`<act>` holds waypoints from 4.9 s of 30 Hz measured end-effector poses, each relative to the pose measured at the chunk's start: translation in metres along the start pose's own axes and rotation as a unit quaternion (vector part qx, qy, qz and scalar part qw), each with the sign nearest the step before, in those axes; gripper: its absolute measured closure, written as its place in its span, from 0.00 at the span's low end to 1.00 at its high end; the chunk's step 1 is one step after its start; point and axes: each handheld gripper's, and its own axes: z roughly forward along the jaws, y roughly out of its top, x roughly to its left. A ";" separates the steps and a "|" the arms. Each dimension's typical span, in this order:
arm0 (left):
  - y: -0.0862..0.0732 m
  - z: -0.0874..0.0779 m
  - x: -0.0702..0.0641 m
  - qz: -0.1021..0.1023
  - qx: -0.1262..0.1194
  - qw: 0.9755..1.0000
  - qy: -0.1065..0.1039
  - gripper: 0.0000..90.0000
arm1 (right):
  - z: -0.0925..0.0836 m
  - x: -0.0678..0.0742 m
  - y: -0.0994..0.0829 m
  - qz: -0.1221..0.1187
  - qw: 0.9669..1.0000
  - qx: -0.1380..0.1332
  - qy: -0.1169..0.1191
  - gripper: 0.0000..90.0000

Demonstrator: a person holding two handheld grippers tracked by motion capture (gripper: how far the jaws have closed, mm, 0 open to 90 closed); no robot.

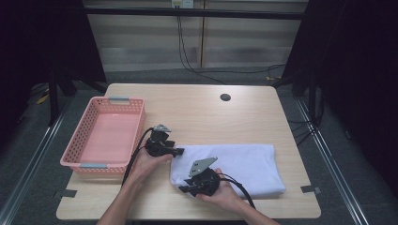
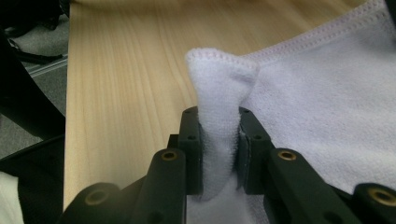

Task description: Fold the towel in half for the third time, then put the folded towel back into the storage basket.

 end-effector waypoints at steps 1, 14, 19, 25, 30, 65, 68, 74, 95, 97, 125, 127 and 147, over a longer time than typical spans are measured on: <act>-0.001 0.000 -0.002 0.004 -0.001 1.000 0.000 0.51 | 0.000 0.000 0.000 0.001 1.000 0.000 0.001 0.83; 0.001 -0.004 -0.005 -0.016 -0.025 0.999 -0.032 0.88 | -0.009 -0.003 0.004 0.020 1.000 -0.010 0.009 0.86; 0.019 -0.019 -0.007 -0.046 -0.059 0.996 -0.046 0.88 | -0.036 -0.008 0.018 0.037 0.998 -0.056 0.017 0.87; 0.038 -0.035 -0.007 -0.040 -0.075 0.995 -0.047 0.88 | -0.056 -0.011 0.033 0.040 0.995 -0.093 0.013 0.87; 0.057 -0.063 -0.010 -0.025 -0.093 0.994 -0.047 0.88 | -0.066 -0.009 0.049 0.037 0.992 -0.122 0.020 0.88; 0.110 0.022 -0.088 0.016 -0.049 0.996 -0.078 0.88 | -0.140 -0.001 -0.030 0.082 0.980 -0.160 -0.079 0.88; 0.112 0.033 -0.099 0.029 -0.040 0.996 -0.076 0.88 | -0.149 -0.002 -0.045 0.094 0.980 -0.157 -0.082 0.87; 0.104 0.069 -0.108 0.019 -0.018 0.996 -0.082 0.86 | -0.157 -0.002 -0.083 0.109 0.979 -0.109 -0.131 0.85; 0.089 0.038 -0.116 0.038 -0.057 0.995 -0.077 0.46 | -0.188 -0.035 -0.090 0.160 0.962 -0.102 -0.195 0.36; 0.077 0.029 -0.114 0.047 -0.056 0.995 -0.070 0.50 | -0.181 -0.051 -0.077 0.158 0.962 -0.094 -0.202 0.33; -0.045 -0.017 -0.136 0.084 0.041 0.992 -0.081 0.26 | -0.135 -0.130 -0.083 0.196 0.949 -0.024 -0.246 0.39; -0.046 -0.016 -0.138 0.070 0.031 0.994 -0.079 0.25 | -0.140 -0.131 -0.082 0.195 0.950 -0.043 -0.241 0.34; -0.041 0.008 -0.147 0.119 0.041 0.990 -0.059 0.37 | -0.119 -0.142 -0.083 0.206 0.965 -0.015 -0.164 0.25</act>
